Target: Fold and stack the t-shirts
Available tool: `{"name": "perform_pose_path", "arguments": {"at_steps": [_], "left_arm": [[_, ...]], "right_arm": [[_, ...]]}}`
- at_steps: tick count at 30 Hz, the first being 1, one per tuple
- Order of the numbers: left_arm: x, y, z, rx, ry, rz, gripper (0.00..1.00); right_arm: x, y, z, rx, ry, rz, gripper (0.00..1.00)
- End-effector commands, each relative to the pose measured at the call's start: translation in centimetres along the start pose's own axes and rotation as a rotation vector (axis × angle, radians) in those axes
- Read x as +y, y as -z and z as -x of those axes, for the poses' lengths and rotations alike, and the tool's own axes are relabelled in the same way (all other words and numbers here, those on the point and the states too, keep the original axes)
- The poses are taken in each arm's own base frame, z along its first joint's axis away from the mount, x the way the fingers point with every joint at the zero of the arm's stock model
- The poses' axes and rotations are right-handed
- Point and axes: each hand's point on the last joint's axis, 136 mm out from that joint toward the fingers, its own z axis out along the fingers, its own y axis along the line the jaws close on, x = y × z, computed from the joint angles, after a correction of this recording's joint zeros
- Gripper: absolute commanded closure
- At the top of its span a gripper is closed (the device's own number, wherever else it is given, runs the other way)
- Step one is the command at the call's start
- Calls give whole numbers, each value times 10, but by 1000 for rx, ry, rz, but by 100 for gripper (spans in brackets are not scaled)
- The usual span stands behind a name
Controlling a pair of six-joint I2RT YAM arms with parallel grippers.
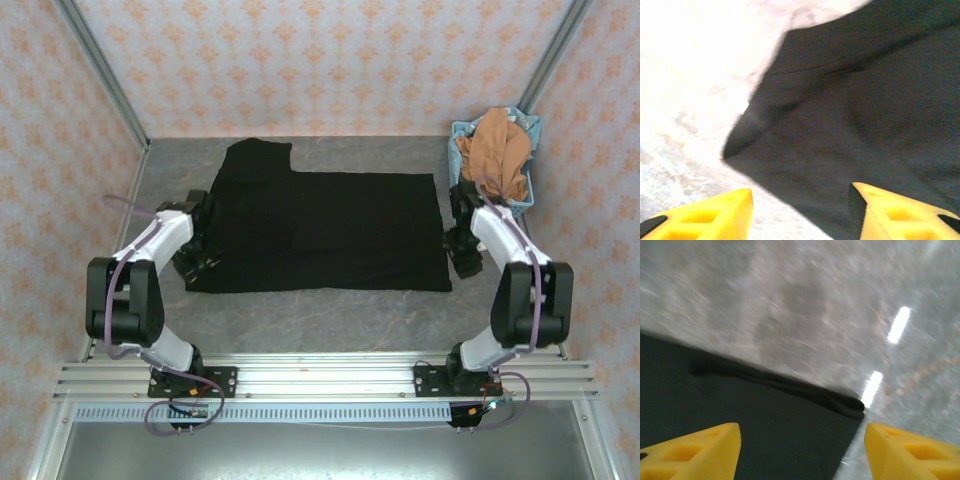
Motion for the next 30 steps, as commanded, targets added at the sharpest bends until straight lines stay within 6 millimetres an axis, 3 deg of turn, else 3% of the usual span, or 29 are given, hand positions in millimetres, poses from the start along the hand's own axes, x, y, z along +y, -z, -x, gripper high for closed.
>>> {"name": "perform_pose_path", "arguments": {"at_steps": [1,6,12,15,17,19,21,27,30], "left_arm": [[11,-4,-12,78,71,-26,46],[15,-23,-13,99,105,-16,45],[0,-47,-9,137,119,-30,47],[-5,-55,-4,128,128,-31,59],[-6,-58,3,105,126,-19,78],[-4,-57,10,79,121,11,95],[-1,-52,17,50,117,33,100],[19,-18,27,-53,119,56,100],[31,-14,18,-57,128,70,100]], "right_arm": [[-13,-14,-25,99,36,23,35],[-23,-31,-38,149,44,16,35],[-27,-47,-38,148,40,-27,41],[-24,-51,-30,106,50,-30,57],[-24,-52,-25,81,57,-47,67],[-25,-53,-19,55,66,-67,83],[-26,-48,-12,23,75,-86,100],[-36,-7,7,-82,72,-81,100],[-52,-2,5,-86,77,-113,100]]}}
